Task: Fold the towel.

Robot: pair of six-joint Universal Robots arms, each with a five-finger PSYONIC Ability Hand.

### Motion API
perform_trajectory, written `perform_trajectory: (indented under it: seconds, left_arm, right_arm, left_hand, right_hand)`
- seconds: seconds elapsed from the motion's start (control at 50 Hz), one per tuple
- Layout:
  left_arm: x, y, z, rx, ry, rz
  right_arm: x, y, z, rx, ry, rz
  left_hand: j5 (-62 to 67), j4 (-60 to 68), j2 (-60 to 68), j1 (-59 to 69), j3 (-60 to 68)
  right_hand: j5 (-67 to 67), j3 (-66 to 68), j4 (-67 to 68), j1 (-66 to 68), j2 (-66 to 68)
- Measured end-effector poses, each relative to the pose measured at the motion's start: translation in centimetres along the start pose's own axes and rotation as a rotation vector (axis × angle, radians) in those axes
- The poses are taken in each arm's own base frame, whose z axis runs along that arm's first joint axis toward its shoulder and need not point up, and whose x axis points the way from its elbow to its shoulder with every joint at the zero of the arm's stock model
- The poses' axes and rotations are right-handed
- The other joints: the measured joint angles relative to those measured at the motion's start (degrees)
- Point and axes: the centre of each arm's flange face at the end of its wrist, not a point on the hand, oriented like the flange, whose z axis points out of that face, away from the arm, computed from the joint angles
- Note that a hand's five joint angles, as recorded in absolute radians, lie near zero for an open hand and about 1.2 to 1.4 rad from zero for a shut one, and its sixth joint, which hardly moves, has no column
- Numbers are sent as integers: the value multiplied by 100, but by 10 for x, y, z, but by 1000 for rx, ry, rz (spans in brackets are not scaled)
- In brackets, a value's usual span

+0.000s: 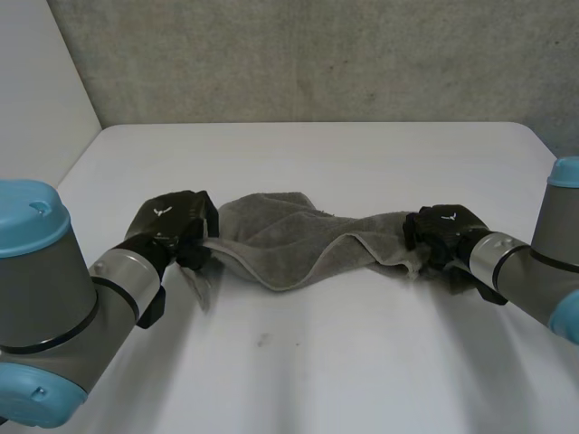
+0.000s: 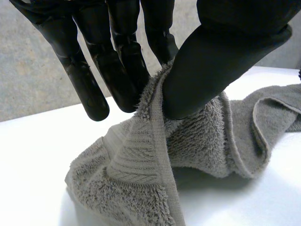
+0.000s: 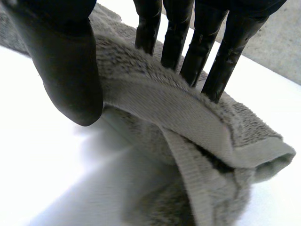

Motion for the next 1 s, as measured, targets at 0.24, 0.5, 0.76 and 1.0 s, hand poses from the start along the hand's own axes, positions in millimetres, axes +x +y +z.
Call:
perform_trajectory:
  seconds: [0.24, 0.5, 0.76, 1.0]
  left_arm:
    - [-2, -5, -3, 17, -10, -2]
    - [-6, 1, -3, 1, -21, -4]
    - [-7, -3, -3, 8, -28, -3]
    - [-28, -66, -24, 189, -103, 90]
  right_arm:
    - [-14, 8, -10, 49, -4, 93]
    - [-28, 21, 8, 86, 55, 54]
    - [-18, -22, -11, 213, 112, 51]
    - [24, -110, -86, 371, 160, 100]
  left_hand:
    - [0, 0, 0, -2, 0]
    - [0, 0, 0, -3, 0]
    - [0, 0, 0, -2, 0]
    - [0, 0, 0, -2, 0]
  right_hand:
    - [-353, -270, -332, -367, -257]
    - [-288, -269, -327, -356, -256]
    - [3651, 3346, 3556, 3535, 3369]
    - [3652, 3412, 3604, 3535, 3369]
